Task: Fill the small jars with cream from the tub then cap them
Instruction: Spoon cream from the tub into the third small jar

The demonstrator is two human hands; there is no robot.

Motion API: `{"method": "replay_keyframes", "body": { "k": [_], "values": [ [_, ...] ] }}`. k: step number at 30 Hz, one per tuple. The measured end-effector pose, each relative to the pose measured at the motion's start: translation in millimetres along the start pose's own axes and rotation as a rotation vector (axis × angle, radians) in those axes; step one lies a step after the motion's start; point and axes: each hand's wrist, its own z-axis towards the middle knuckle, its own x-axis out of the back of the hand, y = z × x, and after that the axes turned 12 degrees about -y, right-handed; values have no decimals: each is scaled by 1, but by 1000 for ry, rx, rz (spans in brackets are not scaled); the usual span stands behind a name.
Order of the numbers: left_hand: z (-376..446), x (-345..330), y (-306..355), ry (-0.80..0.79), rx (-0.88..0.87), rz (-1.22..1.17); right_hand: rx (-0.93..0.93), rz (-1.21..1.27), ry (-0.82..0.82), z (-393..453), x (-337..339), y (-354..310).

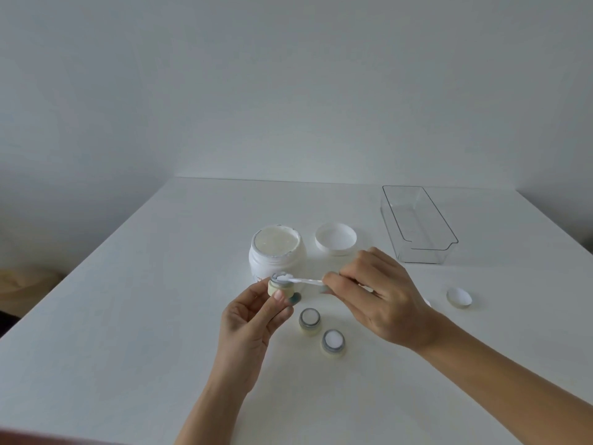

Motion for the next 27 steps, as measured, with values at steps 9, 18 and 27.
{"method": "replay_keyframes", "body": {
  "k": [9,18,27],
  "values": [
    [1,2,0,34,9,-7,-292,250,188,5,1,10],
    [0,-3,1,-6,12,32,-471,320,-227,69,-23,37],
    [0,-3,1,3,12,6,-348,168,-770,110,-48,43]
  ]
}}
